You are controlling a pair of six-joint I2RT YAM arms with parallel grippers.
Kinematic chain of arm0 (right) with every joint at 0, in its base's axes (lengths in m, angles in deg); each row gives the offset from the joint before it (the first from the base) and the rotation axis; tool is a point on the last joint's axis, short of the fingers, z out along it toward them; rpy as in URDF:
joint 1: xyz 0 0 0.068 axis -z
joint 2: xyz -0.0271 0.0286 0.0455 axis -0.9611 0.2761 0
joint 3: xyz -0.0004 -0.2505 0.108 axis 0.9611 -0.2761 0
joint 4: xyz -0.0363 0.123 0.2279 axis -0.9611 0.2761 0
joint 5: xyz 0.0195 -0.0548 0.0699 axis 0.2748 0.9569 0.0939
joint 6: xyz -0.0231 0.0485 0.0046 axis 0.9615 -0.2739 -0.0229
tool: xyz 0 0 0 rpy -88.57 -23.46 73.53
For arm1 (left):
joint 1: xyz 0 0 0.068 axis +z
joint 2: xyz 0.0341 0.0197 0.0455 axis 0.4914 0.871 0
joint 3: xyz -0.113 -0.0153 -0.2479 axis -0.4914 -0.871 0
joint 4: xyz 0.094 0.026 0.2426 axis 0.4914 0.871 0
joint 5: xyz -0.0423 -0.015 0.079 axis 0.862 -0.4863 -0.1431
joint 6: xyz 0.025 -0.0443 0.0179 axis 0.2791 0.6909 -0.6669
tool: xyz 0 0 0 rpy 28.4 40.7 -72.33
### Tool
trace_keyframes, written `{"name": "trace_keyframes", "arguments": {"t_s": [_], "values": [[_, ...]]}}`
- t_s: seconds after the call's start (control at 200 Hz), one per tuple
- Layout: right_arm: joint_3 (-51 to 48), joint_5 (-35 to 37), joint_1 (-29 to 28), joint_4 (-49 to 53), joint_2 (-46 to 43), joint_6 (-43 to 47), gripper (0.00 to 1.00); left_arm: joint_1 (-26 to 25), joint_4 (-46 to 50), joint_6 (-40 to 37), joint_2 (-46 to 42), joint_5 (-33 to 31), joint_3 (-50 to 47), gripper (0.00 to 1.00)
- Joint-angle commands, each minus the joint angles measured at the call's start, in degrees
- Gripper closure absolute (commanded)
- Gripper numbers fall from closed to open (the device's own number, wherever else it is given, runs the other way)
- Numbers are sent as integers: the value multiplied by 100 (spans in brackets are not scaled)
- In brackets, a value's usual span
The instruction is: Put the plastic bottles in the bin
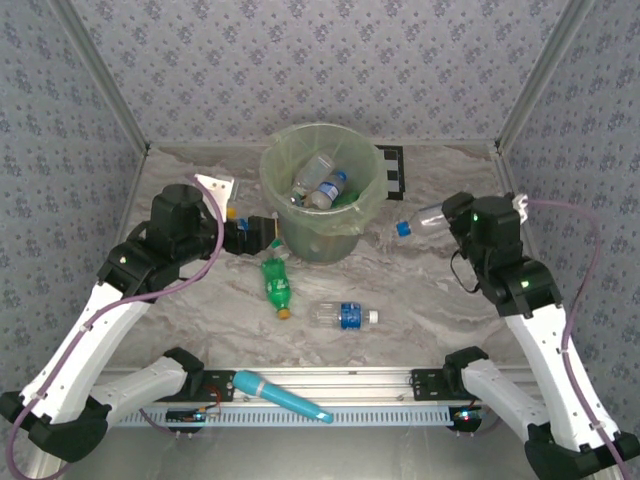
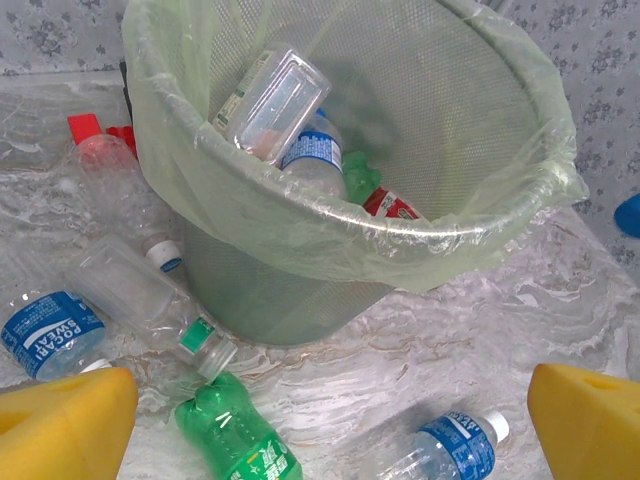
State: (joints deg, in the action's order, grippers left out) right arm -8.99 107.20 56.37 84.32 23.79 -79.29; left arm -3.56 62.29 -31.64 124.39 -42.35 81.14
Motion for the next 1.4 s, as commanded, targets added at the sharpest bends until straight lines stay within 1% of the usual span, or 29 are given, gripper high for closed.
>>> {"name": "trace_keyframes", "arguments": {"t_s": [0.0,0.105,0.17,0.315,0.41,0.42,0.57,0.725,0.915,1.08,1.394], "values": [[694,200,-20,91,298,830,45,12,-48,55,-28,-44,221,0],[1251,249,-188,-74,637,1220,45,12,-10,53,-85,-101,221,0],[1639,435,-403,-151,890,1471,45,13,18,37,-112,-128,225,0],[2550,585,-876,-478,1575,2128,45,18,64,28,-165,-176,239,0],[3172,696,-1284,-507,2142,2471,45,12,73,28,-200,-217,234,0],[3226,710,-1327,-585,2200,2620,45,12,76,28,-208,-220,236,0],[3774,1017,-1989,-910,2960,3410,45,21,123,28,-312,-375,219,0],[3940,1188,-2351,-1154,3487,3907,45,21,159,75,-491,-669,152,0],[4043,1316,-2665,-1404,4016,4353,45,21,228,37,-577,-729,147,0],[4048,1412,-2854,-1506,4359,4496,45,21,296,2,-624,-790,151,0],[4027,1530,-3101,-1644,4702,4762,44,21,327,0,-666,-904,151,0]]}}
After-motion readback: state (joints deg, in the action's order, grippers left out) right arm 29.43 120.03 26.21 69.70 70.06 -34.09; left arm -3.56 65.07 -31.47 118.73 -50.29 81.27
